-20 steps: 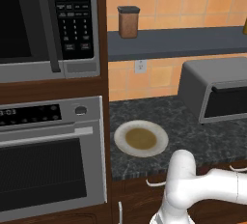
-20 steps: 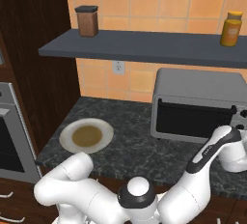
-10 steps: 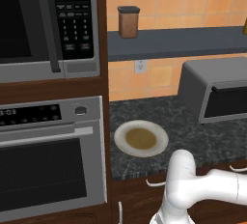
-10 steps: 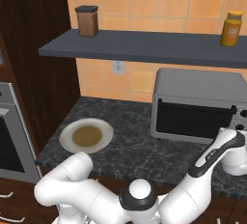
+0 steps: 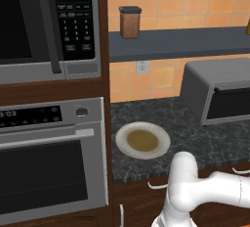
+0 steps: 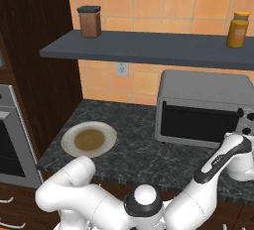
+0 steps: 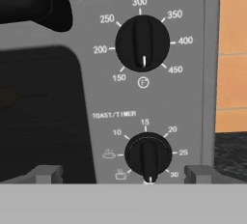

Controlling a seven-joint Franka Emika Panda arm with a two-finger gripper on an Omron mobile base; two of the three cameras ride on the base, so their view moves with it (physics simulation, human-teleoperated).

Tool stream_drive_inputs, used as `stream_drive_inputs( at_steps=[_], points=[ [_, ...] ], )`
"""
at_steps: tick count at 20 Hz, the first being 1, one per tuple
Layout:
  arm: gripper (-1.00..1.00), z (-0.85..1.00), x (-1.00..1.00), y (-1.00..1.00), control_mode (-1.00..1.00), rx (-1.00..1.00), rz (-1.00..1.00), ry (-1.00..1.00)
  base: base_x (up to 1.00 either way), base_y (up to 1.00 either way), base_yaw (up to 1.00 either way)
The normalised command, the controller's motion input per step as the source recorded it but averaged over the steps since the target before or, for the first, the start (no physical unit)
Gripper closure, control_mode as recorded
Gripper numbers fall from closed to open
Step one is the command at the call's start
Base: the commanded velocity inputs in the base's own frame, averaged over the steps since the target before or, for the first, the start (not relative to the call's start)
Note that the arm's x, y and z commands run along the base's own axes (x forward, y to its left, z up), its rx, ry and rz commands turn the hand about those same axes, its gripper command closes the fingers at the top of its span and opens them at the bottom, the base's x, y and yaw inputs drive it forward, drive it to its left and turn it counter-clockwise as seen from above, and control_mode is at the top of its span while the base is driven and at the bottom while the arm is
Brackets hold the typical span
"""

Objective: Pick up the kebab skewer and baguette bread, and place them inside the toaster oven. Close the toaster oven door and start by setting the timer.

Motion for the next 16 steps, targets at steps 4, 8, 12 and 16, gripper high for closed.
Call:
stream_drive_inputs(
  at_steps=[4,8,12,16],
  points=[
    [-1.00,0.00,0.21,0.00,-1.00,0.00,0.00,0.00,0.00,0.00,0.00],
    [-1.00,0.00,0.10,-0.01,-1.00,0.00,0.00,0.00,0.00,0.00,0.00],
    [-1.00,0.00,0.01,-0.01,-1.00,0.00,0.00,0.00,0.00,0.00,0.00],
    [-1.00,0.00,0.00,0.00,-1.00,0.00,0.00,0.00,0.00,0.00,0.00]
  ],
)
